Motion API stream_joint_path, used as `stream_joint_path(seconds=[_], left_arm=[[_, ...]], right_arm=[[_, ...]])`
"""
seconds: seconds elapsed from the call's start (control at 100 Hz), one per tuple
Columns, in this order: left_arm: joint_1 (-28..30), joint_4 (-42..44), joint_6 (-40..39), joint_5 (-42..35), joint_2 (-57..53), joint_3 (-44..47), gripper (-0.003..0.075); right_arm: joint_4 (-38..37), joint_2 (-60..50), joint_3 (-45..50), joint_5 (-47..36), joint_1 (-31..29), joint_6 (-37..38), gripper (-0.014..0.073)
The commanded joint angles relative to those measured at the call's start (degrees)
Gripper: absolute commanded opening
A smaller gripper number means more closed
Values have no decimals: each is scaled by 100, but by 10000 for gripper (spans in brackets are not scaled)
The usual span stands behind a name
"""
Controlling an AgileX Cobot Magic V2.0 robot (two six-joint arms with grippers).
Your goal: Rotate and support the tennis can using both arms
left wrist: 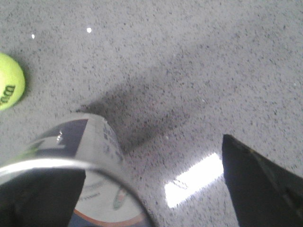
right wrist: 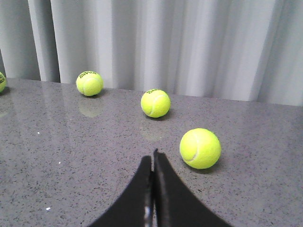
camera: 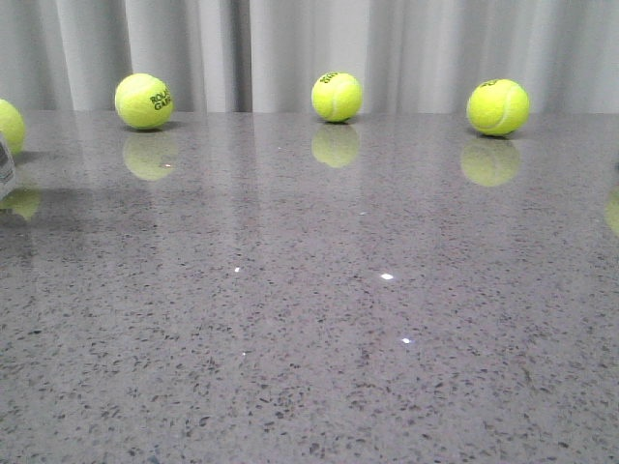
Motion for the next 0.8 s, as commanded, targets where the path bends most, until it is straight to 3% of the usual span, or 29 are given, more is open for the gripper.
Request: stream_joint_path(seconds=[0.0,0.79], left_arm=[[9,-144,9,155,196,-488,567],[9,125,-21,172,285,-1604,567]], right_arm=[[12,43,-162,-442,-39,-12,-68],[12,43,-162,-442,-39,-12,-68]])
